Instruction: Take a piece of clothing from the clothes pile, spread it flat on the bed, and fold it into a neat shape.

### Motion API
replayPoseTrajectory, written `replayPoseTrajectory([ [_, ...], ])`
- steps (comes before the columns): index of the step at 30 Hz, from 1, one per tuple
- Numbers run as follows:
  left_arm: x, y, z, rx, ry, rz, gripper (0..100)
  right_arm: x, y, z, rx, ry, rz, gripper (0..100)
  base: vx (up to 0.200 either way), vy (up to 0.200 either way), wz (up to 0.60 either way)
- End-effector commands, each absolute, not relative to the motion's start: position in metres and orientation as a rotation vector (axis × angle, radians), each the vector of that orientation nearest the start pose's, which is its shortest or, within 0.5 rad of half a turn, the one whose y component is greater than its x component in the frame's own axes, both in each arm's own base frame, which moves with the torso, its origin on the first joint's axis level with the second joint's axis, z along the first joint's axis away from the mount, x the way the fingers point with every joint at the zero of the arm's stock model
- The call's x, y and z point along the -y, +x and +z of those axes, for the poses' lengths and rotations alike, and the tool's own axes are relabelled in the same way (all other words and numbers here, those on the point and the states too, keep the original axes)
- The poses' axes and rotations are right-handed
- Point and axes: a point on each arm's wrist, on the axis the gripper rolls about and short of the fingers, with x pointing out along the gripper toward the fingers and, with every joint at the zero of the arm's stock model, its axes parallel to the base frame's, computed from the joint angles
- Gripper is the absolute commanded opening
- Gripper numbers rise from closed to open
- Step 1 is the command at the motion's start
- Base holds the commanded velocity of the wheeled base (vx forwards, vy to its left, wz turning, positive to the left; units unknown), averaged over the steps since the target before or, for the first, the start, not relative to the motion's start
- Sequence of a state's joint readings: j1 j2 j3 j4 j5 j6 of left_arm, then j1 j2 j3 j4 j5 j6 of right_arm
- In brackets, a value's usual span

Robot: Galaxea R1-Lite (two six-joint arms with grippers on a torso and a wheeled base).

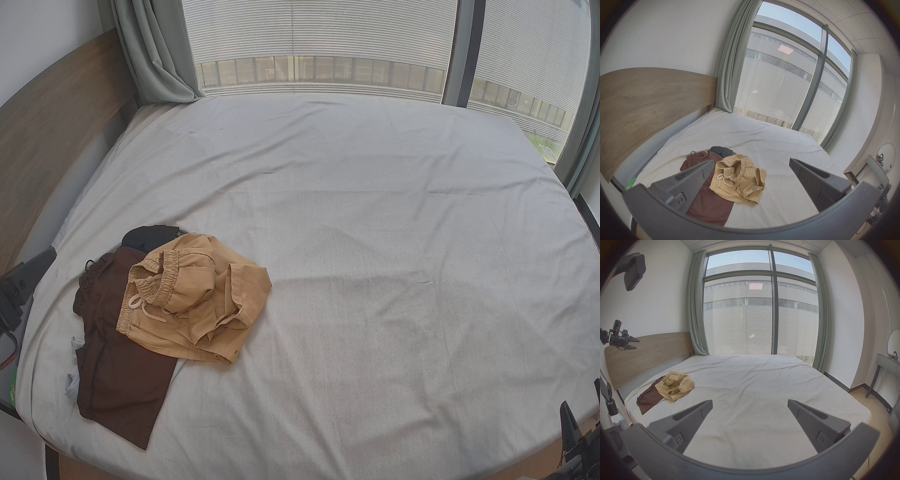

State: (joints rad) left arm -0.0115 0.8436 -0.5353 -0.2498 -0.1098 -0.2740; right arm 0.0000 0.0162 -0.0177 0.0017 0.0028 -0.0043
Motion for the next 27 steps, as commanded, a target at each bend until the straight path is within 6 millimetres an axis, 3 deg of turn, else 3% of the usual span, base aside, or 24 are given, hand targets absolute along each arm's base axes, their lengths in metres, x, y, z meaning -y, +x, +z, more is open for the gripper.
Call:
replayPoseTrajectory([
  [1,0.004,0.114,0.234,-0.123,-0.282,-0.126,100,0.0,-0.022,0.076,-0.008,-0.005,0.003,100,0.0,0.0,0.0],
  [27,-0.001,0.186,0.207,-0.31,-0.32,-0.253,100,0.0,-0.022,0.076,-0.008,-0.005,0.003,100,0.0,0.0,0.0],
])
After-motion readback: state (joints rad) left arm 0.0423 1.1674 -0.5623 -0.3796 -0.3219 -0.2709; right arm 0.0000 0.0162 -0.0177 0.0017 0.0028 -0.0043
